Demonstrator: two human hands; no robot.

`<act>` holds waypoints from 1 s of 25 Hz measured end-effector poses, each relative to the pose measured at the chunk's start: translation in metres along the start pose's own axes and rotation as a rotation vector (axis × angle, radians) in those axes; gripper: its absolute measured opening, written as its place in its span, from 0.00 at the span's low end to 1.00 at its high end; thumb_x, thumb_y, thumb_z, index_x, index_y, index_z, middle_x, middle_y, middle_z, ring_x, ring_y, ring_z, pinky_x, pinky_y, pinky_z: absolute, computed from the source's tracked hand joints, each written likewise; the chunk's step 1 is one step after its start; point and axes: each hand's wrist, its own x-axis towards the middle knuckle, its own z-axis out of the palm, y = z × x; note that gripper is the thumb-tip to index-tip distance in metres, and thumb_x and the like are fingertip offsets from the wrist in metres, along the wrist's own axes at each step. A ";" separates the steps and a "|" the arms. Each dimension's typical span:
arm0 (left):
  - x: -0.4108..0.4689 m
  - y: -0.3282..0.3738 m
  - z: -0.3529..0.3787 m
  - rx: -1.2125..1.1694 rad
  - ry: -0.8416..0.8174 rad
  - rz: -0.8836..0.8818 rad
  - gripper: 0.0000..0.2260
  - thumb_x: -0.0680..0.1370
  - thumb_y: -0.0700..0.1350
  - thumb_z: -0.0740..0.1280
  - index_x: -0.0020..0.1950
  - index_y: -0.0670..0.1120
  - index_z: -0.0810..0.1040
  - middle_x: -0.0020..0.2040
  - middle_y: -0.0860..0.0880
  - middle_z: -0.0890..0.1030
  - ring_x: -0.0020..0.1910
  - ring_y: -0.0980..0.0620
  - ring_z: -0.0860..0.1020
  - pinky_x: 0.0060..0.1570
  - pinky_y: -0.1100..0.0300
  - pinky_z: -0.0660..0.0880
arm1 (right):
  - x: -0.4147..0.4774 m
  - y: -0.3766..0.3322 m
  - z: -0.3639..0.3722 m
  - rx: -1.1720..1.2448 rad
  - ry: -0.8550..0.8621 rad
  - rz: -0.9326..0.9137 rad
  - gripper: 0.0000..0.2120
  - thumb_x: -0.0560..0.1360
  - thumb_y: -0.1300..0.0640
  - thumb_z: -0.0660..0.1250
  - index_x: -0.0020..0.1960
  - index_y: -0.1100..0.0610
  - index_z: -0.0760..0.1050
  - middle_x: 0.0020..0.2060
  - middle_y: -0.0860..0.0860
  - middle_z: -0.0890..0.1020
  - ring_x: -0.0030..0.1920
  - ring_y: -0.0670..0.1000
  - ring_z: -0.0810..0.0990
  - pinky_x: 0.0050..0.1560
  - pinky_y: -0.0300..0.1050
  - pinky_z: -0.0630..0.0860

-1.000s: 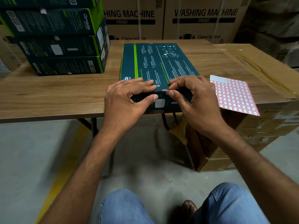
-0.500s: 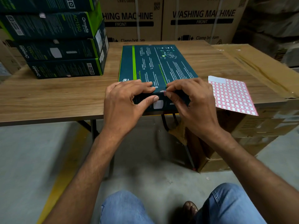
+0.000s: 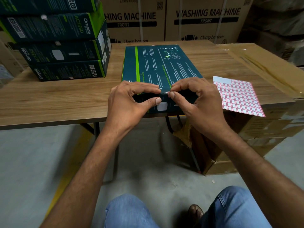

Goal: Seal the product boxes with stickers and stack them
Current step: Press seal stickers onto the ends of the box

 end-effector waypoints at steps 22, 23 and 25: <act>0.018 -0.001 -0.015 -0.093 -0.190 -0.017 0.13 0.69 0.46 0.84 0.52 0.47 0.89 0.51 0.56 0.87 0.55 0.59 0.85 0.59 0.56 0.82 | 0.012 -0.006 -0.006 0.086 -0.091 0.239 0.06 0.75 0.45 0.76 0.47 0.46 0.84 0.50 0.42 0.83 0.55 0.45 0.82 0.56 0.57 0.81; 0.018 -0.003 -0.015 -0.081 -0.182 -0.008 0.14 0.69 0.47 0.84 0.52 0.48 0.89 0.52 0.57 0.88 0.56 0.57 0.84 0.60 0.52 0.82 | 0.012 -0.007 -0.006 0.086 -0.093 0.242 0.06 0.75 0.45 0.76 0.47 0.47 0.84 0.50 0.42 0.83 0.55 0.45 0.82 0.56 0.56 0.81; 0.016 -0.006 -0.014 -0.069 -0.177 0.000 0.14 0.69 0.49 0.84 0.53 0.50 0.89 0.53 0.57 0.87 0.57 0.55 0.84 0.60 0.47 0.81 | 0.012 -0.008 -0.007 0.079 -0.096 0.252 0.06 0.75 0.46 0.76 0.48 0.47 0.85 0.51 0.42 0.83 0.56 0.45 0.81 0.56 0.55 0.81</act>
